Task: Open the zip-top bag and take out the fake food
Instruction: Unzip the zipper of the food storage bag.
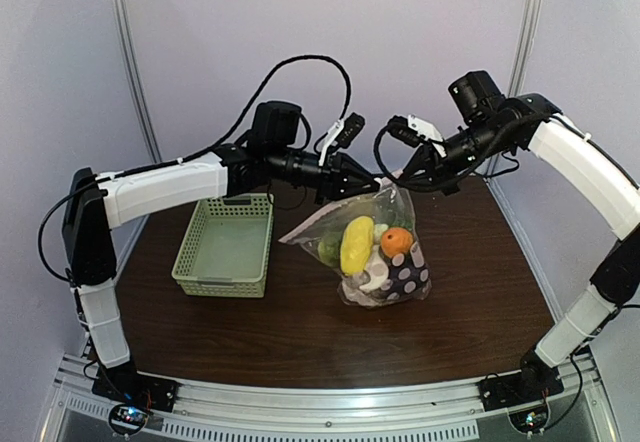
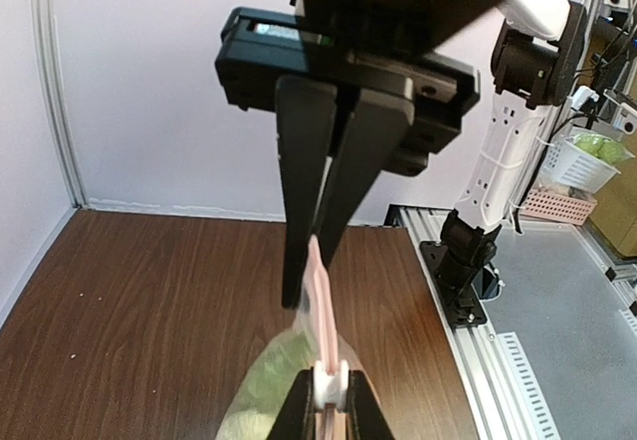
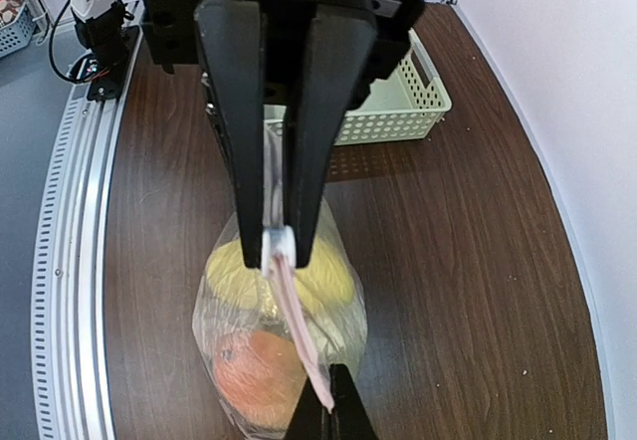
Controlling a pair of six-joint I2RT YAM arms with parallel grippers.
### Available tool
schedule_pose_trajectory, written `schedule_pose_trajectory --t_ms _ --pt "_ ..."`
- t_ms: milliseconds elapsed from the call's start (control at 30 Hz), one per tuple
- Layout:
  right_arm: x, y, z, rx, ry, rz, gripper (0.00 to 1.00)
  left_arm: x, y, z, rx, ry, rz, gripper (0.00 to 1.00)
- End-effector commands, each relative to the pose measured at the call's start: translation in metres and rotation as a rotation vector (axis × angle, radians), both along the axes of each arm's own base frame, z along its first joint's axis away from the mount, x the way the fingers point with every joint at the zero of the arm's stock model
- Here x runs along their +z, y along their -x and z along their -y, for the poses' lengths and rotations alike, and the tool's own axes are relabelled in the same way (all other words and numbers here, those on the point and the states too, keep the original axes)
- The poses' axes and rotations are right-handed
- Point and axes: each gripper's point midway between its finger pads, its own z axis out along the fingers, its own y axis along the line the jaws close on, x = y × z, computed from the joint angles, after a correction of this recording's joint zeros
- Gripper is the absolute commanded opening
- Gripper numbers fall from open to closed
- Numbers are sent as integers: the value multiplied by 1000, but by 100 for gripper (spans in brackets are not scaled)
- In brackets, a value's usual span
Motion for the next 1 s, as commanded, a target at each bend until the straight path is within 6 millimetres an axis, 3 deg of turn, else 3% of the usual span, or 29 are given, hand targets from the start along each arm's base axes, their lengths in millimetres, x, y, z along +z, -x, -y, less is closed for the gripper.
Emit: schedule_pose_trajectory --t_ms 0,233,433,967 --pt "13 -28 23 -102 -42 53 0 -25 -10 -27 64 -86 -45 0" --pt "21 -65 50 -233 -102 83 0 -50 -11 -50 129 -144 -34 0" --pt "17 -92 68 -332 -153 96 0 -59 -10 -59 153 -175 -33 0" --pt "11 -109 101 -425 -188 92 0 -75 -23 -74 259 -274 44 0"
